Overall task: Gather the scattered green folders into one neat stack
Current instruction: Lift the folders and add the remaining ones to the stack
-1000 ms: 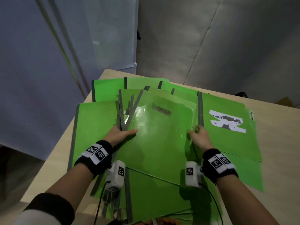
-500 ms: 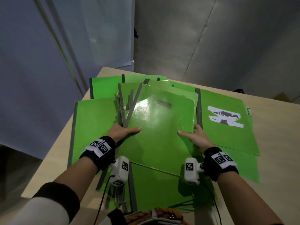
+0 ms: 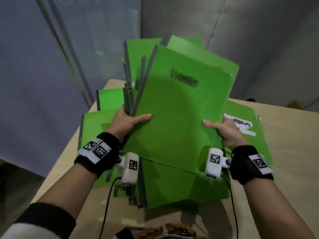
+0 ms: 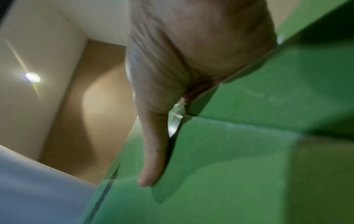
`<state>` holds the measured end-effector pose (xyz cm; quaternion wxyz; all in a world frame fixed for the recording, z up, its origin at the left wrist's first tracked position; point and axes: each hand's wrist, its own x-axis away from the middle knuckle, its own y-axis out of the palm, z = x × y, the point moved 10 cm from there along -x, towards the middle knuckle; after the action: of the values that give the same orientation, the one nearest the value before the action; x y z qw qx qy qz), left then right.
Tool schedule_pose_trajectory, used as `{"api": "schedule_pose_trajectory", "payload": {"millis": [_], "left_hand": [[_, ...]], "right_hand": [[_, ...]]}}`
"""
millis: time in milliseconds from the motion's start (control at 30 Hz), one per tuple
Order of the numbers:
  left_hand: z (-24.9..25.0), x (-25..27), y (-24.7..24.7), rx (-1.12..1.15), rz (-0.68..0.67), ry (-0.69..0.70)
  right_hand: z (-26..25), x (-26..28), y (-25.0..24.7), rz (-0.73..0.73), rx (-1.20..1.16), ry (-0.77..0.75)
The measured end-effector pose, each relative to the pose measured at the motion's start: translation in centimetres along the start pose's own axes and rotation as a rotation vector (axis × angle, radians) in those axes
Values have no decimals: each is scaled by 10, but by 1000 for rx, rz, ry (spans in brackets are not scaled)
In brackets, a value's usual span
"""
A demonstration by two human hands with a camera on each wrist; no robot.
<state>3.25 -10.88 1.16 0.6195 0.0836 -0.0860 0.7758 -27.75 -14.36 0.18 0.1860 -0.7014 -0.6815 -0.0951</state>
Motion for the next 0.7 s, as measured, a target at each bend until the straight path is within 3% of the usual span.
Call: {"api": "schedule_pose_trajectory", "payload": {"millis": [133, 267, 533, 700], "left_hand": [[84, 5, -10, 15, 69, 218], [129, 9, -14, 16, 65, 324], [81, 3, -10, -6, 25, 200], [90, -7, 8, -52, -38, 239]], "right_hand": [[-71, 9, -1, 31, -147, -222], [-111, 25, 0, 41, -213, -345], [-94, 27, -2, 52, -231, -395], [-84, 24, -17, 65, -199, -366]]}}
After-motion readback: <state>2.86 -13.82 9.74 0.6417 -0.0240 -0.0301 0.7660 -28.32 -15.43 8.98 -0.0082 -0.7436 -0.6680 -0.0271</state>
